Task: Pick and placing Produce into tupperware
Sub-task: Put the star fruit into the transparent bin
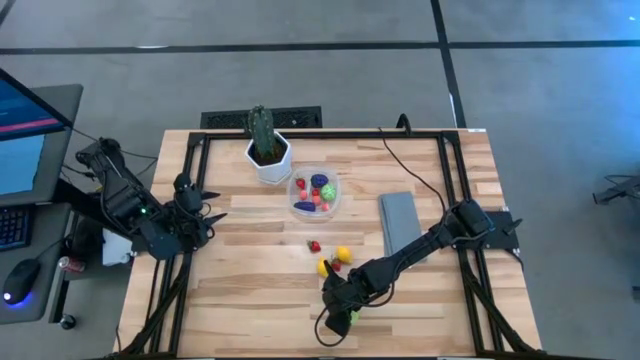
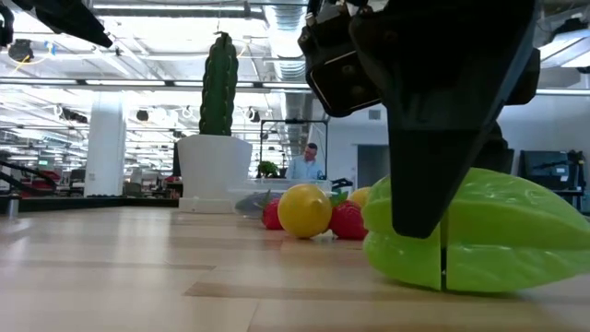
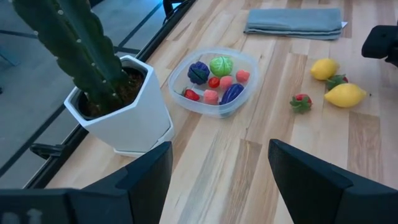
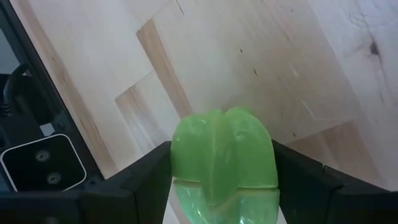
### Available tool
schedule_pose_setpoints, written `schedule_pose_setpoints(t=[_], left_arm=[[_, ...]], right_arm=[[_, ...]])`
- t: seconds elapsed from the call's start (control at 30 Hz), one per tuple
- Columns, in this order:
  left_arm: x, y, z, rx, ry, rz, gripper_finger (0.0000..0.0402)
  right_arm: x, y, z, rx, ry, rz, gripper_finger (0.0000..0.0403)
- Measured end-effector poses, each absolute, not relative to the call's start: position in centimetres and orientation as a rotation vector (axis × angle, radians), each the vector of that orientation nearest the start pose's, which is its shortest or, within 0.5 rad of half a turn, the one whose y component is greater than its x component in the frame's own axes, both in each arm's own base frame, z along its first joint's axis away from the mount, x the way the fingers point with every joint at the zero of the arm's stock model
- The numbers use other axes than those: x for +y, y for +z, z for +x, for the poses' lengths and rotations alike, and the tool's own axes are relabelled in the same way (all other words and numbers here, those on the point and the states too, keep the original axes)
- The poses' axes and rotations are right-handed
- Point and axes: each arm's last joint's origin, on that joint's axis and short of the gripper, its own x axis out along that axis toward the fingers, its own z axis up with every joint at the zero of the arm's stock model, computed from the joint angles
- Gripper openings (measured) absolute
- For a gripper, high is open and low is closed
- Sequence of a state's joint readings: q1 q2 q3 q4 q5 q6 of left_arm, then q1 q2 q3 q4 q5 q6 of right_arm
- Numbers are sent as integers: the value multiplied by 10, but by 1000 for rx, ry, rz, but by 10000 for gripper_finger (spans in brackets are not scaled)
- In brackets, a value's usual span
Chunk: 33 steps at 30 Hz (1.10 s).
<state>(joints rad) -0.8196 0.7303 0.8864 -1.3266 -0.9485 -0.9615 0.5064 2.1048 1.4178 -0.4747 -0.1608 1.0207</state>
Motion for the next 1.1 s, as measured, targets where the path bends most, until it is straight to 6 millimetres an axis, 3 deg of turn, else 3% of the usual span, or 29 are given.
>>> schedule_pose_setpoints(t=[0.4, 1.1], left_arm=[[-49, 299, 78, 584, 428, -12, 228], [-51, 300, 80, 576, 409, 3, 226]], right_arm=[[206, 135, 366, 1327, -52, 677, 261], [206, 141, 372, 1258, -13, 707, 259]])
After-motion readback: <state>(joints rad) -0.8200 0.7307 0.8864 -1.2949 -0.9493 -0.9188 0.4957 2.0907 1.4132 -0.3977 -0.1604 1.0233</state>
